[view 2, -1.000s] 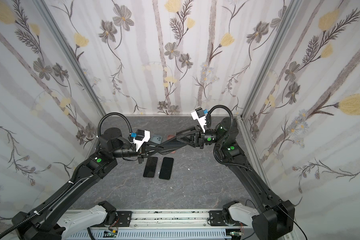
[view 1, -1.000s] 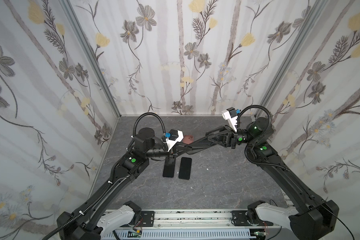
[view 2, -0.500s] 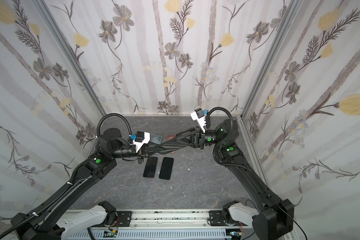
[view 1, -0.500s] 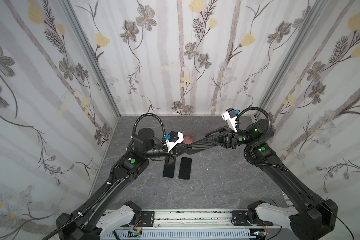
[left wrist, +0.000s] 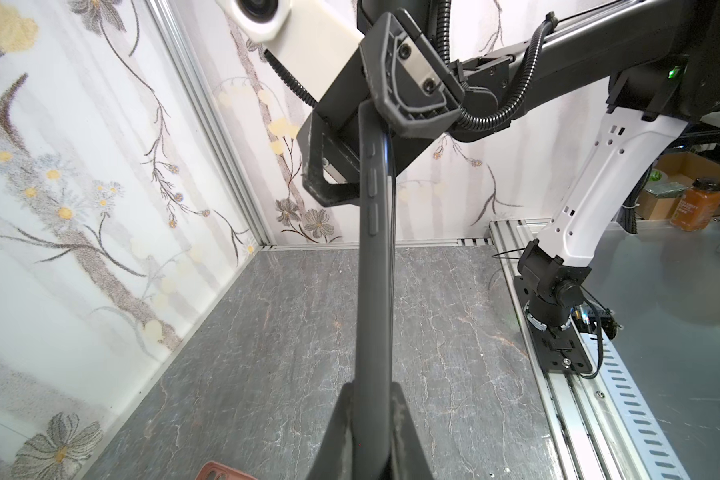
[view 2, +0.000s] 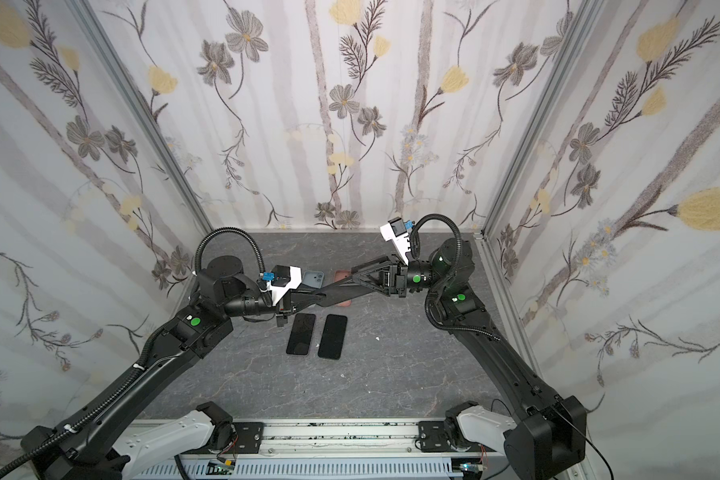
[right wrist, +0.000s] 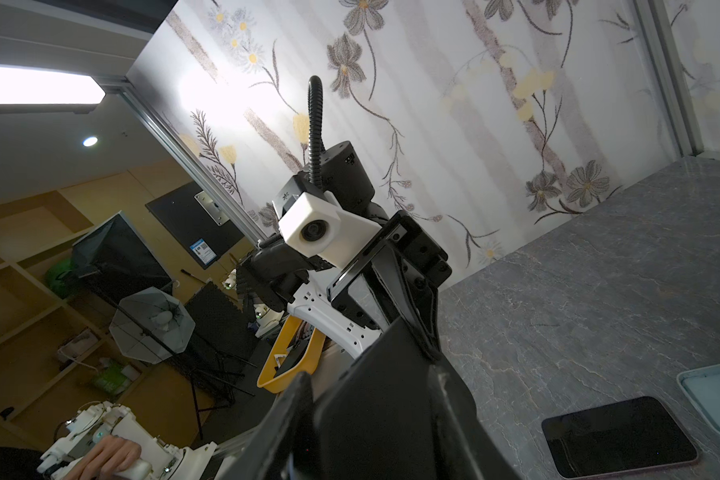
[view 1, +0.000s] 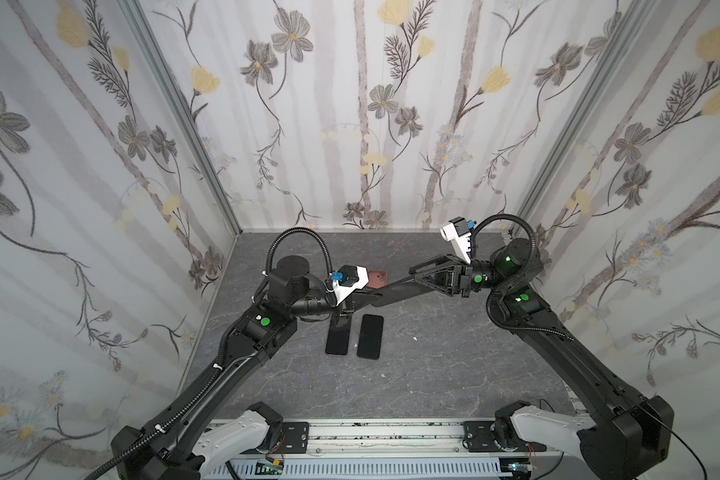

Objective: Take the phone out of the phone case

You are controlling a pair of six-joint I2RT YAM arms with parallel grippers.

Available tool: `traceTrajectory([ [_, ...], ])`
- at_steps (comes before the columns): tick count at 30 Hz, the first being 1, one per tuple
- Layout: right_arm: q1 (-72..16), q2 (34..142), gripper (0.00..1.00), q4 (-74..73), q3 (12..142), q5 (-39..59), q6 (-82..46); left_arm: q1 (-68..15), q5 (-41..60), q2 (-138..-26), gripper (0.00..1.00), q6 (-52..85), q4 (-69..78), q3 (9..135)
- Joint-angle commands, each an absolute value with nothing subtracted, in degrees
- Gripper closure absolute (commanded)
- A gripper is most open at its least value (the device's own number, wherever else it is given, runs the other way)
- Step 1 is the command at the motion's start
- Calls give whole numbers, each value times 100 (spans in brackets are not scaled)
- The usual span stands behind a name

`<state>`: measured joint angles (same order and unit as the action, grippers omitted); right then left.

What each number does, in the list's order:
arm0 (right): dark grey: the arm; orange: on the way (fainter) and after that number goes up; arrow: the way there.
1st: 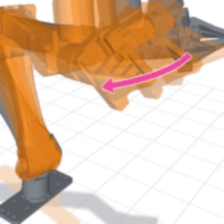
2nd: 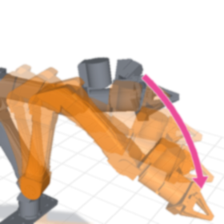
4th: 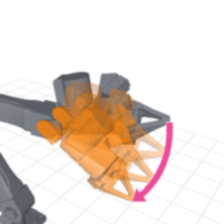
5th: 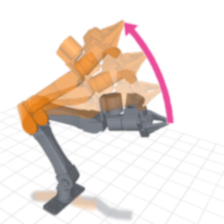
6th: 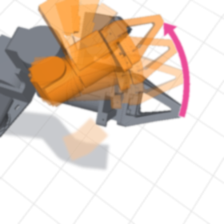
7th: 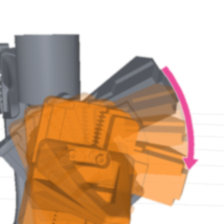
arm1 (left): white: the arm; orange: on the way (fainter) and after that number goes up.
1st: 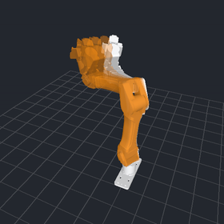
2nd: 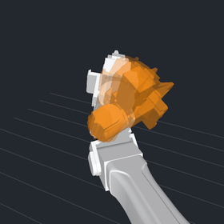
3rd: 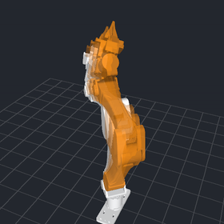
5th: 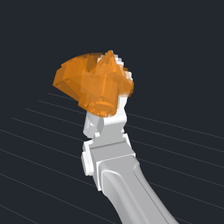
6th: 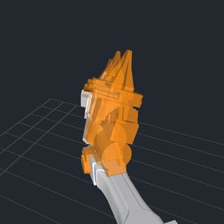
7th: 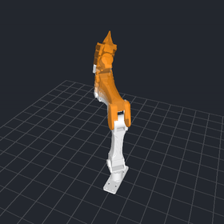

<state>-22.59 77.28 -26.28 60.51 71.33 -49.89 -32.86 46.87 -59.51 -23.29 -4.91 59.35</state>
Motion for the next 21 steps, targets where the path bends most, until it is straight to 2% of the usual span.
traceTrajectory([
  [1,-2293,7778,51,-2158,6038,7104,-5251,-3281,4363,-5911,100,-2602,369,6036],
  [6,-2293,7773,47,-2160,6080,7037,-5258,-3278,4355,-5880,100,-2609,369,5996],
  [10,-2260,7685,24,-2512,6247,6889,-5260,-3286,4400,-5849,100,-2560,369,5944],
  [15,-2015,7404,8,-2733,6473,6031,-4856,-3280,4454,-5801,100,-2448,380,5836],
  [21,-1782,6726,5,-2840,5870,4633,-3913,-3280,4439,-5755,100,-1784,731,5682],
])
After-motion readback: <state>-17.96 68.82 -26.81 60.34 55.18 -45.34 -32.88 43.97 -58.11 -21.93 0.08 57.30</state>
